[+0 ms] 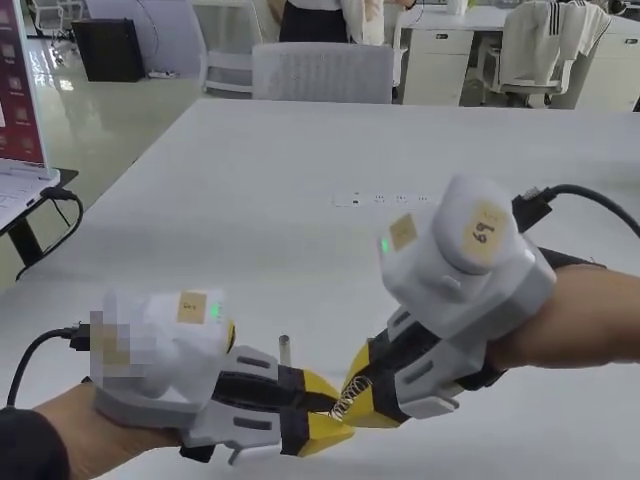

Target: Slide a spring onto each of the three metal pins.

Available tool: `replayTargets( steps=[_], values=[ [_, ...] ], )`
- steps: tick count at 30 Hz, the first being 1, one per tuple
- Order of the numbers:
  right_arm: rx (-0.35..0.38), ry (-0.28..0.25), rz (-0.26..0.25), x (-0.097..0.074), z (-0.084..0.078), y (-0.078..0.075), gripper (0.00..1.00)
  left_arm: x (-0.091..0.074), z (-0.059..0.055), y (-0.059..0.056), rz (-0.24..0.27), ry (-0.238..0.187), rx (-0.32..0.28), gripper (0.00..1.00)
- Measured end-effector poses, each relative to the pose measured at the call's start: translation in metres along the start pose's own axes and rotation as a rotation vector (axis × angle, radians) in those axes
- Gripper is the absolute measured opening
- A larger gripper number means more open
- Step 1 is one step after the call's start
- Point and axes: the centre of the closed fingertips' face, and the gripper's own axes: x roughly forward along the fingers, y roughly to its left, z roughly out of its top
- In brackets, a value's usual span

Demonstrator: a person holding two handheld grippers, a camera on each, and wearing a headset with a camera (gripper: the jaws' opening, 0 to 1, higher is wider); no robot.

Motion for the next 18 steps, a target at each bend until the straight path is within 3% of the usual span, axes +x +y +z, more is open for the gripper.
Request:
replayTargets(
  steps=[11,18],
  values=[
    [-0.004,0.008,-0.007,-0.0012,0.0009,-0.0037,0.09,0.0001,-0.002,0.0024,0.006,0.001,-0.02,0.11],
    [0.006,0.026,-0.019,-0.0041,-0.0071,-0.0069,0.09,-0.0013,-0.0049,0.0054,0.014,0.003,-0.04,0.2]
  ],
)
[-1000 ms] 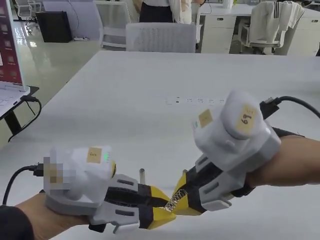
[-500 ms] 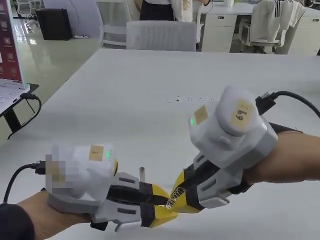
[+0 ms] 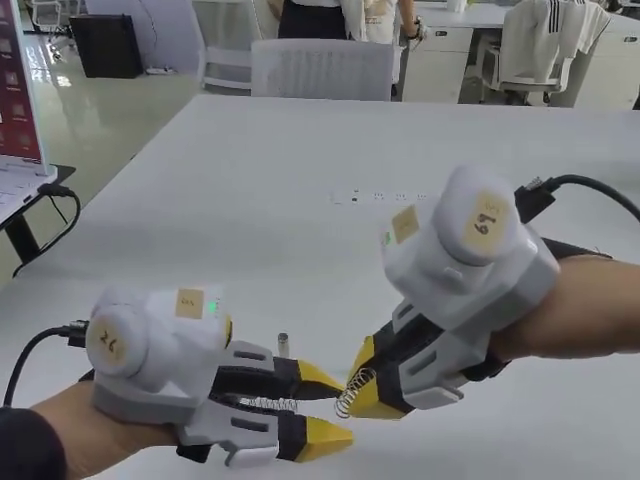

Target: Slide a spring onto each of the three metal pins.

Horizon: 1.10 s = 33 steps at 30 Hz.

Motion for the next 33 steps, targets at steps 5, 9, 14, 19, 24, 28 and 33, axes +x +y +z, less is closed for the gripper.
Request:
replayTargets(
  steps=[5,9,14,19,24,28,33],
  values=[
    [0.009,0.012,-0.013,-0.004,-0.006,-0.004,0.09,-0.001,-0.001,0.001,0.003,0.0,-0.026,0.29],
    [0.02,0.017,-0.023,-0.008,-0.011,-0.007,0.09,-0.001,-0.002,0.002,0.011,0.002,-0.032,0.36],
    [0.033,0.025,-0.04,-0.014,-0.017,-0.013,0.09,-0.002,-0.003,0.003,0.019,0.003,-0.04,0.42],
    [0.044,0.039,-0.059,-0.02,-0.026,-0.02,0.09,-0.003,-0.002,0.004,0.024,-0.006,-0.054,0.48],
    [0.055,0.057,-0.075,-0.026,-0.034,-0.026,0.09,-0.006,-0.003,0.005,0.03,-0.006,-0.072,0.52],
    [0.064,0.064,-0.094,-0.032,-0.04,-0.031,0.09,-0.01,-0.005,0.005,0.035,-0.001,-0.083,0.53],
    [0.077,0.073,-0.113,-0.038,-0.046,-0.038,0.09,-0.016,-0.011,0.006,0.051,0.0,-0.102,0.56]
  ],
)
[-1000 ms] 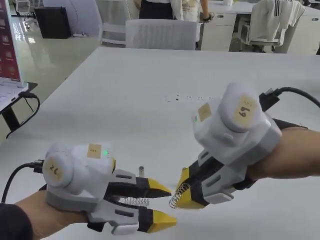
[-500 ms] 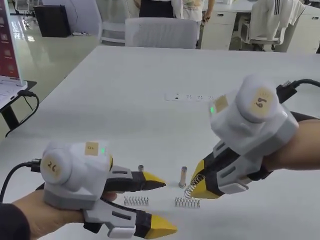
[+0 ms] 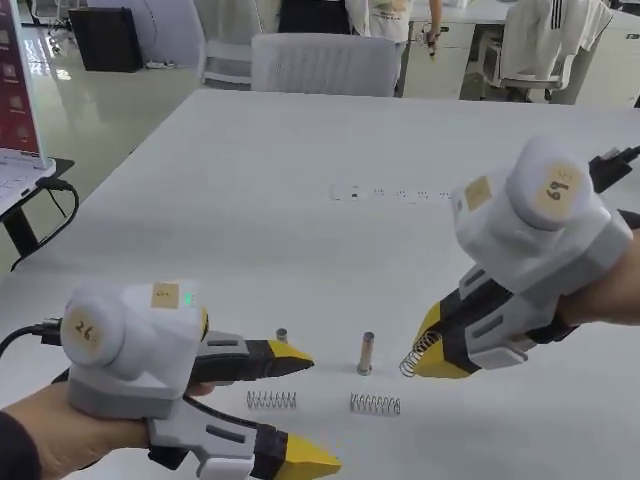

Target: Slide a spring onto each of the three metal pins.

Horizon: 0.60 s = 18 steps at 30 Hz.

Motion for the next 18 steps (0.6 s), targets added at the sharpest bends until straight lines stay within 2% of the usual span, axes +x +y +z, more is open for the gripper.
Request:
replayTargets(
  steps=[10,18],
  values=[
    [0.019,0.022,-0.034,-0.012,-0.009,-0.015,0.09,-0.022,-0.002,0.01,0.064,-0.03,-0.028,0.59],
    [0.024,0.057,-0.057,-0.017,-0.017,-0.025,0.09,-0.032,-0.008,0.015,0.118,-0.049,-0.047,0.62]
  ],
)
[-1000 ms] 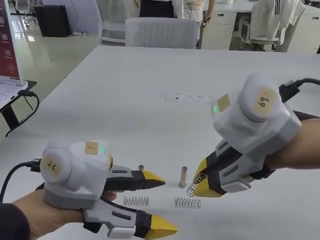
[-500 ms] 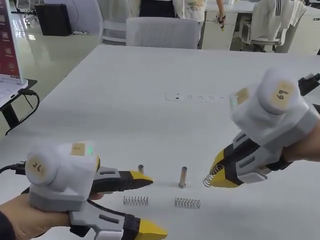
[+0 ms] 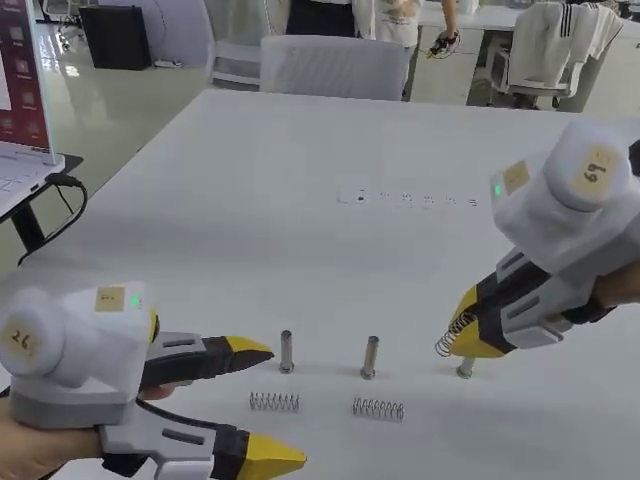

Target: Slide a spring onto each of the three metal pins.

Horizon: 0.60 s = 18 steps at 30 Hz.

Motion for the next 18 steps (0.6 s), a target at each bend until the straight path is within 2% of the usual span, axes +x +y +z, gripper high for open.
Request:
replayTargets(
  steps=[10,18],
  values=[
    [0.011,0.061,-0.027,-0.004,-0.018,-0.018,0.09,-0.009,-0.003,0.004,0.045,-0.023,-0.021,0.64],
    [0.021,0.131,-0.039,0.002,-0.037,-0.03,0.09,-0.013,-0.006,0.005,0.066,-0.029,-0.034,0.64]
  ],
)
